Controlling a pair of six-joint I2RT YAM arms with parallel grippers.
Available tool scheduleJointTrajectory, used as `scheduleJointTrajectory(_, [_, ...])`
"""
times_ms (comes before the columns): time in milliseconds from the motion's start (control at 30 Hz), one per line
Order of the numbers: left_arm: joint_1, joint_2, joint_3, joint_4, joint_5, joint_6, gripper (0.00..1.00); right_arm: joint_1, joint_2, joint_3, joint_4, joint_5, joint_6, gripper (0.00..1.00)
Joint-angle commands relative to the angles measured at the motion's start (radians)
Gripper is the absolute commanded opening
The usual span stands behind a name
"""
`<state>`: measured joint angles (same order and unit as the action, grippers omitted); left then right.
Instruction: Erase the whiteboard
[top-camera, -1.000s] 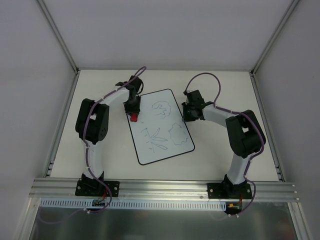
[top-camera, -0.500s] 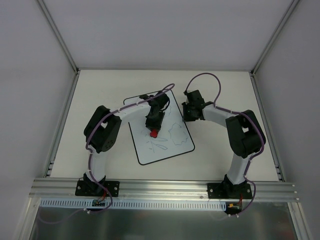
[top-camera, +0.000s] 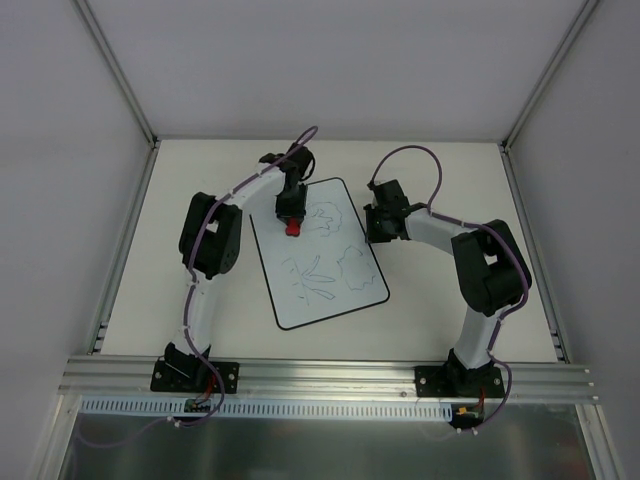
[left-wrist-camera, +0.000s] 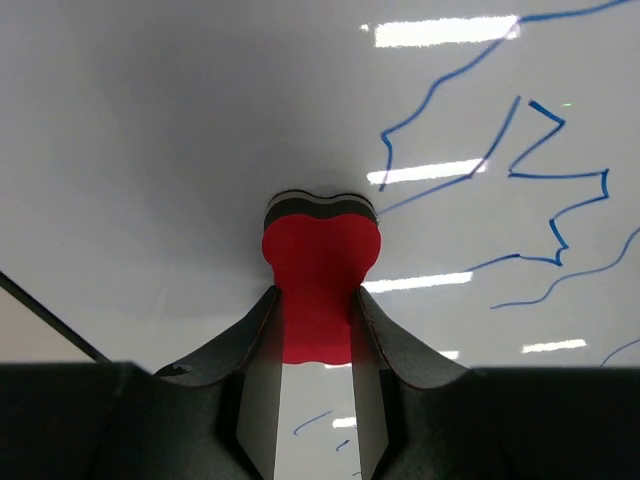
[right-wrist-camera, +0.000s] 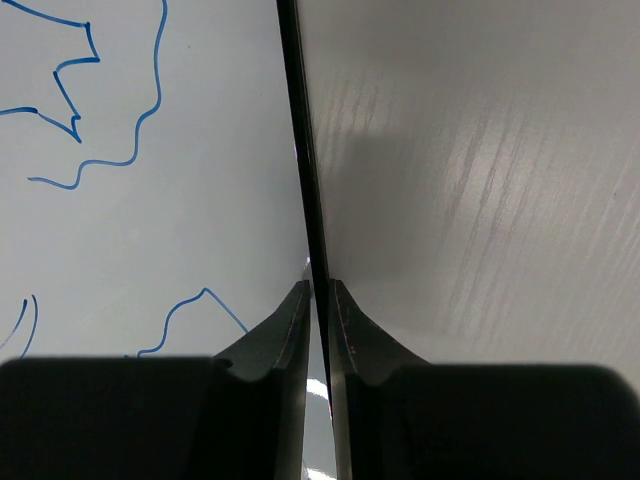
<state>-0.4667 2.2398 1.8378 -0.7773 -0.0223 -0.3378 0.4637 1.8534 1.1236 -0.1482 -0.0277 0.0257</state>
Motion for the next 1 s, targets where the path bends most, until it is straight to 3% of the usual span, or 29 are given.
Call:
scheduleJointTrajectory(0, [0.034, 0.089, 0.079, -0.068, -0.129, 0.062, 0.0, 0.016, 0.053, -0.028, -0.119, 0.012, 0.0, 0.14])
scheduleJointTrajectory(267, [0.062, 0.182, 0.259, -0.096, -0.122, 0.137, 0.0, 0.021, 0.059, -0.019, -0.12, 0.003, -0.006, 0.14])
scheduleJointTrajectory(433, [-0.01, 0.242, 0.35, -0.1, -0.062, 0.19, 0.0, 0.023, 0.063, -0.018, -0.12, 0.006, -0.006, 0.14])
scheduleJointTrajectory(667, [-0.141, 0.261, 0.272, -0.114, 0.08, 0.163, 0.0, 0.021, 0.052, -0.027, -0.125, 0.021, -0.004, 0.14])
scheduleJointTrajectory(967, [-0.204, 0.192, 0.169, -0.117, 0.104, 0.106, 0.0, 0.02, 0.047, -0.042, -0.125, 0.054, 0.003, 0.14])
